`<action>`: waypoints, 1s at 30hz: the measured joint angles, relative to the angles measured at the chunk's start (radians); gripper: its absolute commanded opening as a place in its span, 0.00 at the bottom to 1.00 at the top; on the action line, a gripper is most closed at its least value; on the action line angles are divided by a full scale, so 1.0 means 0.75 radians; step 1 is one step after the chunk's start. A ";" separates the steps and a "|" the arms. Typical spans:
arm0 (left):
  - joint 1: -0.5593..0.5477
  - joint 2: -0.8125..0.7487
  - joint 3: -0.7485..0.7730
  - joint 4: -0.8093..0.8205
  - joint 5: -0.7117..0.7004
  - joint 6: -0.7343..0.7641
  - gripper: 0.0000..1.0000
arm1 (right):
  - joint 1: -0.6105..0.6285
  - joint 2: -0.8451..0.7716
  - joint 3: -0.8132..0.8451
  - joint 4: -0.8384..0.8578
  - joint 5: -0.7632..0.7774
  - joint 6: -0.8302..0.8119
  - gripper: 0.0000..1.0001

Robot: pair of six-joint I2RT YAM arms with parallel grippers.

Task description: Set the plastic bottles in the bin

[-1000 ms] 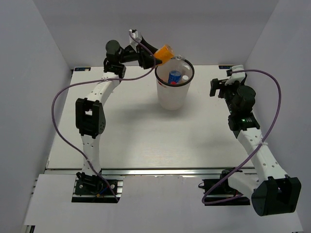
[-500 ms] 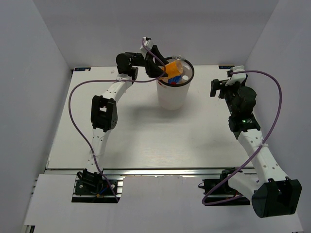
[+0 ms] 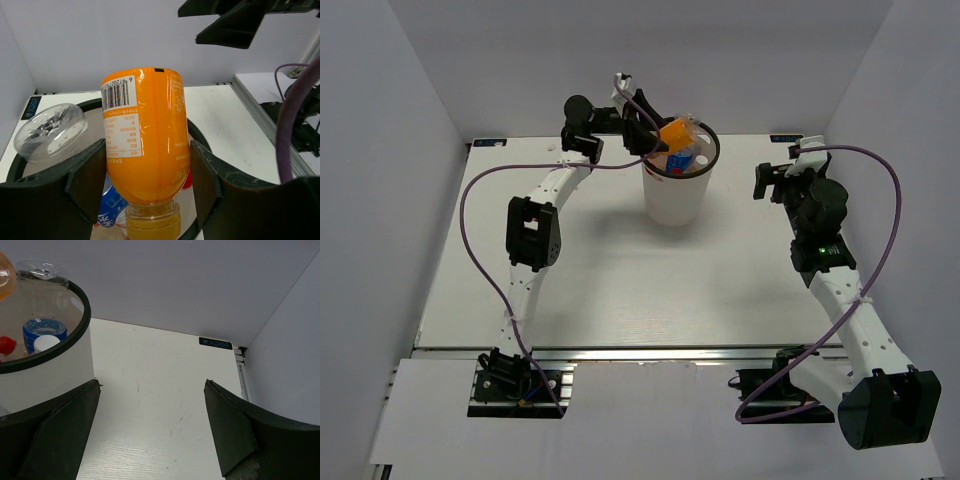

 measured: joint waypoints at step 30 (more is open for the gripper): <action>-0.042 -0.312 -0.085 -0.830 -0.997 0.625 0.98 | -0.001 -0.002 0.000 -0.005 0.030 0.005 0.89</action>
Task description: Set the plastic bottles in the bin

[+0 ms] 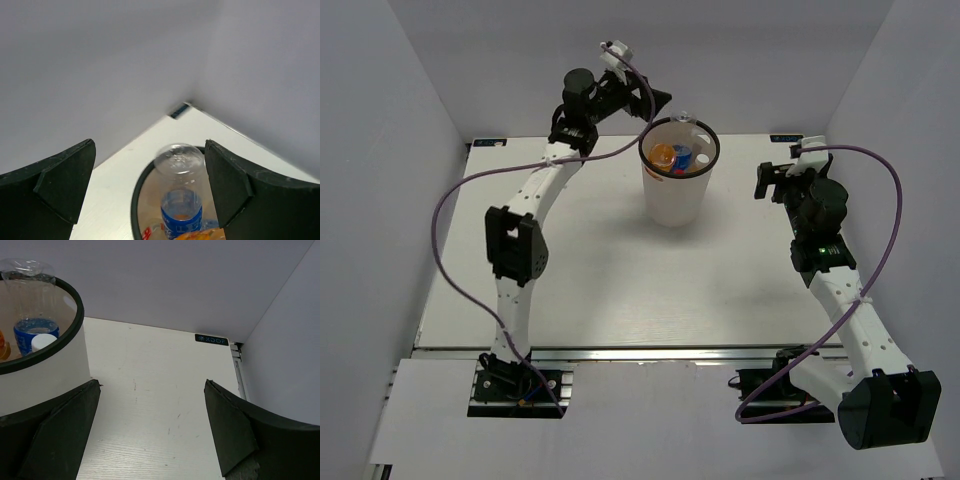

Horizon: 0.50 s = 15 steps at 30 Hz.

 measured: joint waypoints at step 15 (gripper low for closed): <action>0.413 -1.249 -1.284 -0.539 -1.516 -0.402 0.98 | -0.007 -0.071 -0.048 -0.117 0.294 0.285 0.89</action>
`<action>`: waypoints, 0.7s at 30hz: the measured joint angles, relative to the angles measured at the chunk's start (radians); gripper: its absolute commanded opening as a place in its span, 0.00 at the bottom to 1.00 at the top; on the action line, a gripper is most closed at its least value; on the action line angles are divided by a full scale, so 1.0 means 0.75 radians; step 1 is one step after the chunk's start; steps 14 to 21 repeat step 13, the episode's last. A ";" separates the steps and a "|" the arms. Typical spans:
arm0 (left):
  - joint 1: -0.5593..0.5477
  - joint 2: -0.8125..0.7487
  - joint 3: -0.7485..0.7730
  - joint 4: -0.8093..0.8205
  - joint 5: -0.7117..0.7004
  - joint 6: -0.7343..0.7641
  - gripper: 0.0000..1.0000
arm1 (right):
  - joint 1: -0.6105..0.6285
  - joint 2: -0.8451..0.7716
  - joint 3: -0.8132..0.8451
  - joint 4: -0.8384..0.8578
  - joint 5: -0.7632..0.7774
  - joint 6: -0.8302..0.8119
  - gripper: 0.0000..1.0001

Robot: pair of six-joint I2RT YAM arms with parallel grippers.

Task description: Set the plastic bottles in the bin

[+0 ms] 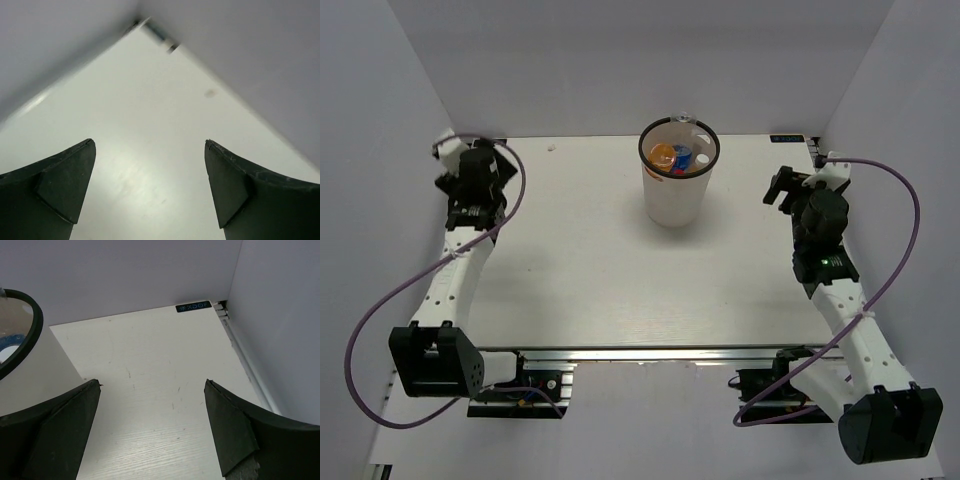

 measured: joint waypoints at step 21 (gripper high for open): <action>0.047 -0.223 -0.473 -0.144 -0.054 -0.217 0.98 | -0.001 -0.136 -0.297 0.029 0.002 0.241 0.89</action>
